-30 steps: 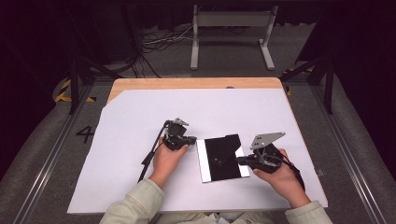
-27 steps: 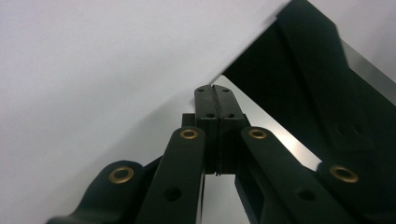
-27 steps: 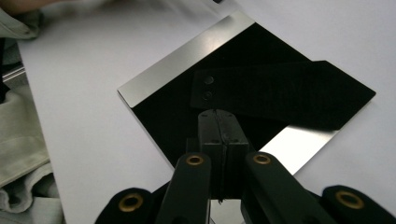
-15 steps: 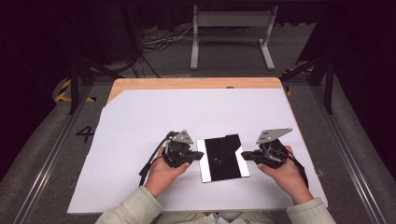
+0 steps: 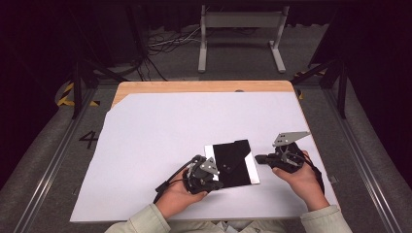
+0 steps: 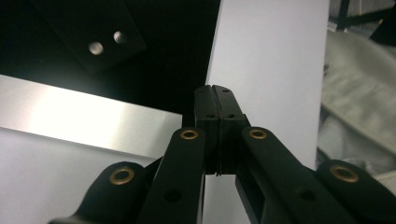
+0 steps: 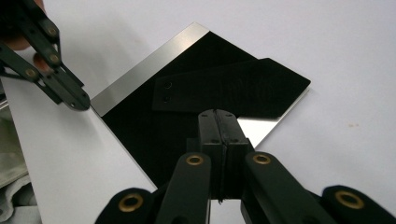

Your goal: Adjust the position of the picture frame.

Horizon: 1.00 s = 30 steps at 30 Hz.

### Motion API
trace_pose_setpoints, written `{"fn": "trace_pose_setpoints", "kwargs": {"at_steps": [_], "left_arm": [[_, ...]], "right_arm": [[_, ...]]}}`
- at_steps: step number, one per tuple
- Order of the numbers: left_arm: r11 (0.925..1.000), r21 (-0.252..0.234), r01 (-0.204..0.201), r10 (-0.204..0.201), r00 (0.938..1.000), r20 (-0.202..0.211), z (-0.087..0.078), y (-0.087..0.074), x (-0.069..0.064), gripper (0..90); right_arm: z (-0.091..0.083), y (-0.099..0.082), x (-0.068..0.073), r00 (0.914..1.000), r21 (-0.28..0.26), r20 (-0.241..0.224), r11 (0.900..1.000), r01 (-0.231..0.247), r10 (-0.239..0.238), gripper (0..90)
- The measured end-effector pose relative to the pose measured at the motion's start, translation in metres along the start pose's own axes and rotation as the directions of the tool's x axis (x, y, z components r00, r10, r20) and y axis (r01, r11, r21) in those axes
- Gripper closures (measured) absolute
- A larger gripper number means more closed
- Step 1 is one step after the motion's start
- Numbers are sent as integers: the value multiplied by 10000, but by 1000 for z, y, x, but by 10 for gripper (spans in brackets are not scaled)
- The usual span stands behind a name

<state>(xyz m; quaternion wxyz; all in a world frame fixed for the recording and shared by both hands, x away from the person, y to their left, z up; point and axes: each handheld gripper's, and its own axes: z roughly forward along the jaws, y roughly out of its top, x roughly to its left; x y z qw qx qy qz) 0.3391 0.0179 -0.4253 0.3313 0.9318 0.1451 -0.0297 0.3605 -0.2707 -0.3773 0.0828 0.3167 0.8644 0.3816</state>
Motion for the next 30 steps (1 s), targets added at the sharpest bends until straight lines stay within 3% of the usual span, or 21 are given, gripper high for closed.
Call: {"fn": "trace_pose_setpoints", "kwargs": {"at_steps": [6, 7, 12, 17, 19, 20, 21, 22, 25, 28, 30], "left_arm": [[9982, 530, -296, 288, 9995, 160, 8, -1, -1, 900], [9959, 758, -485, 484, 9988, 28, 10, -1, -1, 900], [9954, 852, -445, 447, 9990, -2, 9, -2, 1, 900], [9918, 1102, -649, 691, 9970, -341, 8, 1, -3, 900], [9927, 1098, -501, 547, 9977, -392, 7, 0, 0, 900], [9932, 1126, -303, 387, 9965, -736, 4, -2, 5, 900], [9932, 1126, -303, 387, 9965, -736, 4, -2, 5, 900], [9937, 1119, -94, 208, 9947, -1011, 1, -4, 11, 900], [9951, 974, 184, -69, 9930, -1176, -1, -5, 19, 900], [9960, 763, 460, -346, 9888, -1452, -1, -5, 26, 900], [9961, 510, 721, -621, 9824, -1760, 1, -3, 32, 900]], "right_arm": [[-1, 0, -1, 10000, -40, -21, 10000, -47, 47, 900], [-1, 0, -1, 10000, -47, -38, 10000, -47, 47, 900], [-1, 0, 0, 10000, -90, -88, 10000, 4, -5, 900], [-2, 0, -1, 10000, -114, -70, 9999, -7, 6, 900], [-3, 0, -1, 10000, -119, -63, 9999, -15, 15, 900], [-3, 0, -1, 10000, -126, -48, 9999, -17, 16, 900], [-3, 0, -1, 10000, -126, -48, 9999, -17, 16, 900], [-3, 0, -2, 10000, -134, -40, 9999, -17, 16, 900], [-3, 0, -2, 10000, -112, -32, 9999, -31, 30, 900], [-1, 1, -4, 10000, -78, -16, 10000, -43, 43, 900], [-1, 2, -6, 9999, -56, 112, 10000, -67, 68, 900]]}}
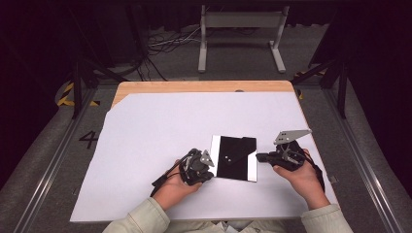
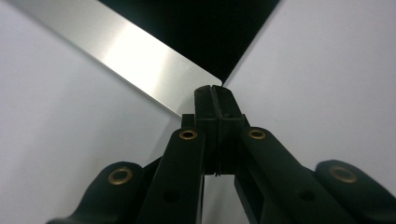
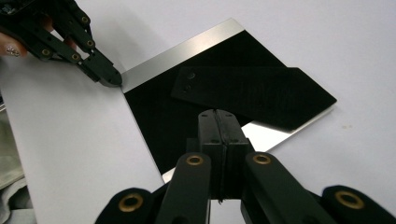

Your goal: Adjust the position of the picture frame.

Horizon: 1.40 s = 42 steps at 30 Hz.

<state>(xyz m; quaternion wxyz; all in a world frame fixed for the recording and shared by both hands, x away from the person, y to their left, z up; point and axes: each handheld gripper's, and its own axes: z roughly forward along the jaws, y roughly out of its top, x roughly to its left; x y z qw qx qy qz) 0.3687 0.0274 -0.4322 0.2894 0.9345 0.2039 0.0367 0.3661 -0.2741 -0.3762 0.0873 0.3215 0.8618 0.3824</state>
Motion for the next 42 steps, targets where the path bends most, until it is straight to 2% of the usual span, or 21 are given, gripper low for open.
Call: {"fn": "trace_pose_setpoints", "kwargs": {"at_steps": [3, 6, 8, 11, 15, 17, 21, 24, 28, 35, 42], "left_arm": [[9980, -358, 519, -517, 9987, 45, 4, 4, 7, 900], [9949, -605, 811, -832, 9960, -325, 9, 11, 11, 900], [9911, -845, 1030, -1072, 9931, -471, 13, 13, 12, 900], [9828, -1150, 1446, -1493, 9882, -332, 15, 13, 18, 900], [9819, -1334, 1341, -1424, 9883, -545, 13, 12, 18, 900], [9742, -1752, 1425, -1502, 9882, -312, 4, 11, 19, 900], [9704, -1995, 1362, -1467, 9884, -388, -10, 7, 20, 900], [9705, -2071, 1237, -1375, 9891, -535, -18, 4, 21, 900], [9683, -2127, 1308, -1456, 9878, -555, -24, 1, 22, 900], [9582, -2471, 1439, -1639, 9845, -622, -36, -5, 26, 900], [9586, -2397, 1535, -1702, 9841, -504, -38, -10, 28, 900]], "right_arm": [[-1, 1, -4, 9997, 30, 246, 10000, -56, 55, 900], [-4, 1, -12, 9984, 19, 530, 9998, -194, 193, 900], [-6, 0, -18, 9971, -36, 683, 9994, -344, 346, 900], [-8, -1, -27, 9944, -89, 900, 9984, -556, 562, 900], [-8, -4, -41, 9884, -188, 1177, 9954, -944, 960, 900], [-8, -5, -46, 9854, -214, 1289, 9938, -1090, 1108, 900], [-4, -5, -56, 9817, -303, 1415, 9918, -1243, 1274, 900], [1, -4, -62, 9793, -197, 1558, 9916, -1278, 1293, 900], [9, -5, -76, 9736, -24, 1674, 9876, -1572, 1554, 900], [23, -5, -95, 9674, 106, 1689, 9811, -1934, 1888, 900], [39, -10, -112, 9584, 287, 1681, 9707, -2387, 2307, 900]]}}
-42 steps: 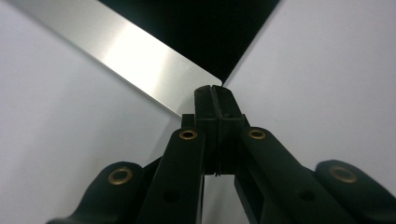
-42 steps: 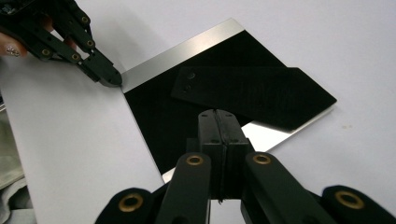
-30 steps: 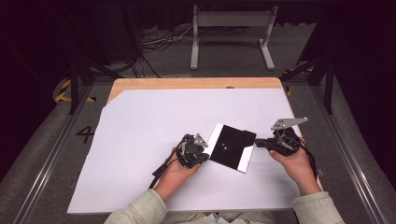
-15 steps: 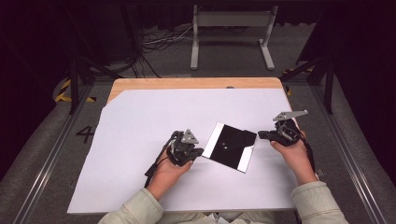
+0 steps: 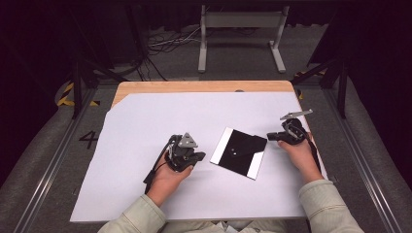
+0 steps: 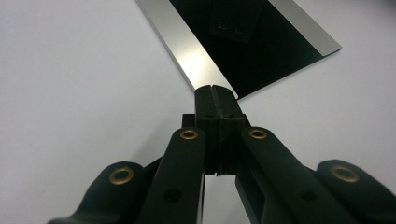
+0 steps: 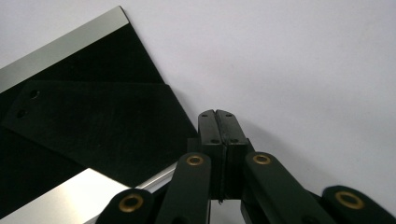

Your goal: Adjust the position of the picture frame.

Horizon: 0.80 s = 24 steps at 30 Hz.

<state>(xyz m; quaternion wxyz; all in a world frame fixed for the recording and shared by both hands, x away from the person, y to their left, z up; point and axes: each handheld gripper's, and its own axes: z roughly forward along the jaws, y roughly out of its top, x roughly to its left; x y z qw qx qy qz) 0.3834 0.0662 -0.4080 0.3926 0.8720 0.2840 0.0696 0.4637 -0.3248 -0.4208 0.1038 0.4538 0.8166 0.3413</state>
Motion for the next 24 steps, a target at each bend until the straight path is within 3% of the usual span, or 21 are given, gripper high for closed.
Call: {"fn": "trace_pose_setpoints", "kwargs": {"at_steps": [8, 11, 17, 24], "left_arm": [[10000, 21, -8, 8, 10000, 14, 1, -1, 0, 900], [10000, 49, 26, -26, 10000, 11, 1, -2, 0, 900], [10000, 86, 39, -39, 10000, -8, -1, -3, 1, 900], [9998, 104, 143, -142, 9999, -90, -3, -6, 4, 900]], "right_arm": [[10, 0, -8, 9991, 169, -266, 9993, -330, 334, 900], [11, -1, -10, 9971, 171, -591, 9988, -467, 476, 900], [10, -2, -8, 9967, 321, -703, 9987, -388, 410, 900], [6, -6, 6, 9948, 769, -1015, 9970, 101, -22, 900]]}}
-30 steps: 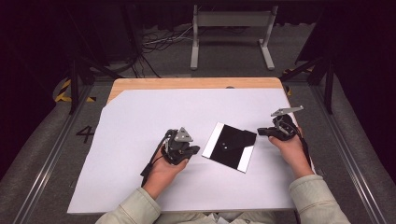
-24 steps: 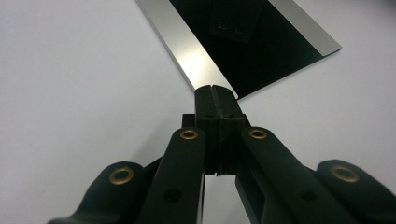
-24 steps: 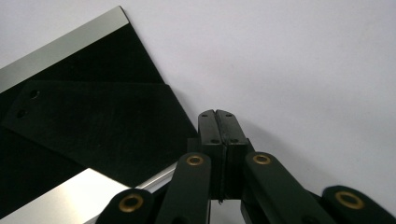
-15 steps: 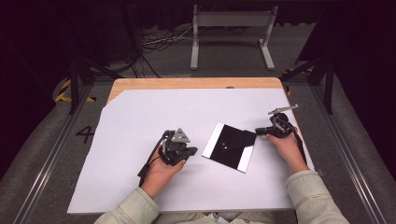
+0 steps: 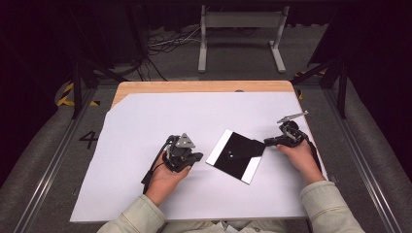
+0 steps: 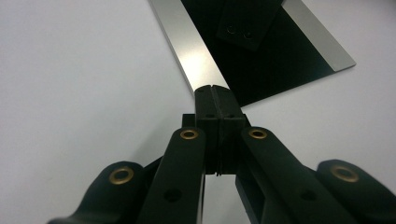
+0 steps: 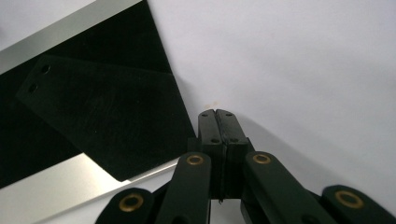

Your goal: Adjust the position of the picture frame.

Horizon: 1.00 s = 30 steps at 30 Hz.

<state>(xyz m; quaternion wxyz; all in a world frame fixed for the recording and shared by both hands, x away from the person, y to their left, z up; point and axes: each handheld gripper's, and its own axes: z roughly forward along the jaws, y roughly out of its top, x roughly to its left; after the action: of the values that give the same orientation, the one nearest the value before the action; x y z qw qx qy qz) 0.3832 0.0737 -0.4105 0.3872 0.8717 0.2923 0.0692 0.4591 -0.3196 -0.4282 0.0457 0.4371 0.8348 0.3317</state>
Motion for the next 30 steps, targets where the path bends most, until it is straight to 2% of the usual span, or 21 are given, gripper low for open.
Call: {"fn": "trace_pose_setpoints", "kwargs": {"at_steps": [4, 10, 14, 18, 24, 30], "left_arm": [[9999, 142, -9, 9, 10000, -14, 0, -2, 0, 900], [9998, 2, 185, -185, 9998, -66, -3, -5, 3, 900], [9999, -34, 108, -109, 9999, -113, -5, -5, 3, 900], [9999, -11, 115, -115, 9998, -150, -5, -6, 4, 900], [9991, -182, 385, -389, 9990, -233, -10, -8, 11, 900], [9984, -296, 472, -482, 9983, -334, -13, -10, 15, 899]], "right_arm": [[-1, -6, 8, 9997, 53, -214, 9999, 124, -123, 900], [-3, -15, 25, 9983, 124, -356, 9989, 460, -456, 900], [-5, -20, 37, 9971, 262, -380, 9974, 676, -665, 900], [-5, -24, 51, 9929, 460, -436, 9926, 1125, -1105, 900], [-4, -32, 71, 9862, 503, -578, 9862, 1580, -1550, 900], [-5, -40, 88, 9796, 525, -682, 9799, 1926, -1889, 900]]}}
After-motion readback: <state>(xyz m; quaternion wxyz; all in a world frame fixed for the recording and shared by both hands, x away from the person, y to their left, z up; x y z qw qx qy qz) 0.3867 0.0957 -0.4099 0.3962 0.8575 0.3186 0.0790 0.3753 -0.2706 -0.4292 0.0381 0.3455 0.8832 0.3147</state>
